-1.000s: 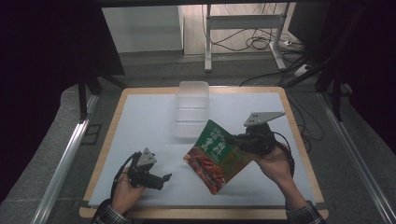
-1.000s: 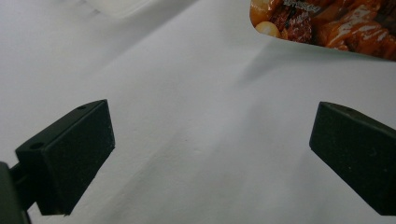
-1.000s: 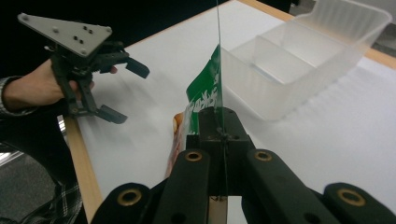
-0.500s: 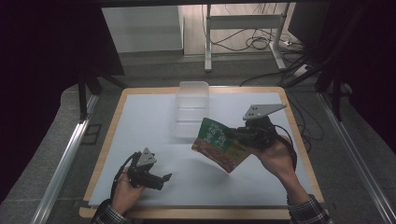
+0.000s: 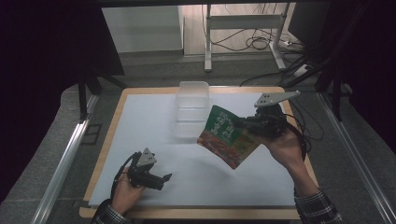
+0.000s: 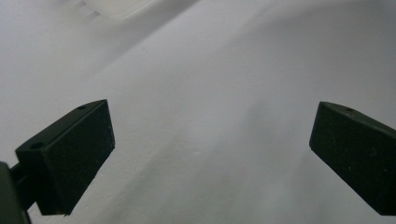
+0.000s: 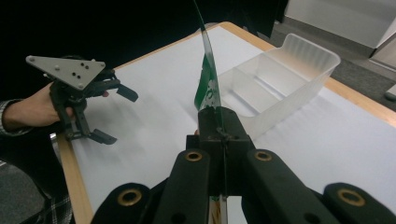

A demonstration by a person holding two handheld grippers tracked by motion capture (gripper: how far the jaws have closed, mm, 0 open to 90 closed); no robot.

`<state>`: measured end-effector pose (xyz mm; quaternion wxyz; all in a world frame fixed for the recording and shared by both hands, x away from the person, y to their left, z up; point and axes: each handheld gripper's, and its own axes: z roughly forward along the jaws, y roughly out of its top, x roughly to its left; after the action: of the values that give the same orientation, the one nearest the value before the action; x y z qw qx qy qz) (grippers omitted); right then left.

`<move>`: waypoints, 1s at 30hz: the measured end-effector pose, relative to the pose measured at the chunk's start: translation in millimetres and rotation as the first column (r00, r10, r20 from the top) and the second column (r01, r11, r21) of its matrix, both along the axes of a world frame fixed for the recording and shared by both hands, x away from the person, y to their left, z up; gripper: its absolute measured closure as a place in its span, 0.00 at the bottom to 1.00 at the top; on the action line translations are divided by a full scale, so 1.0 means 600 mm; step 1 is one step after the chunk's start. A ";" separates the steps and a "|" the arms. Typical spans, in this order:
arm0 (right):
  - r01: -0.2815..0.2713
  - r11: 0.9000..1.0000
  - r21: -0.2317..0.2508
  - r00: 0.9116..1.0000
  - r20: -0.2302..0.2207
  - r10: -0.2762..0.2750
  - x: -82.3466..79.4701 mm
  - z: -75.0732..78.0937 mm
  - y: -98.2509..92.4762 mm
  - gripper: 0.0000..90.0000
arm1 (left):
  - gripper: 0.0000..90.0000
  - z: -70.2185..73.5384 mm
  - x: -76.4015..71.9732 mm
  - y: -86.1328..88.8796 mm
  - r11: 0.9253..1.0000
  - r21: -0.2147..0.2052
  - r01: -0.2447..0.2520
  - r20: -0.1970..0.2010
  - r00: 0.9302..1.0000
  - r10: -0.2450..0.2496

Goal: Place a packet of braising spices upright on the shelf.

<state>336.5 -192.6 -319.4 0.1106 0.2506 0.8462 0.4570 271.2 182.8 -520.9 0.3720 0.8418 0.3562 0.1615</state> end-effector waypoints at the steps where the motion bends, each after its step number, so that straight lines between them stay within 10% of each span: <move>1: 0.000 1.000 0.000 1.000 0.000 0.000 0.000 0.000 0.000 0.99 | 0.00 0.000 0.000 0.000 1.000 0.000 0.000 0.000 1.000 0.000; 30: 0.068 0.998 0.001 0.995 0.074 -0.068 0.110 0.085 0.021 0.99 | 0.00 0.004 0.001 0.006 0.999 -0.049 0.003 -0.012 1.000 -0.004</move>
<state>402.3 -179.8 -268.2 0.1575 0.2624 0.8328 0.4614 271.7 186.7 -518.3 0.3905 0.8341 0.3610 0.1468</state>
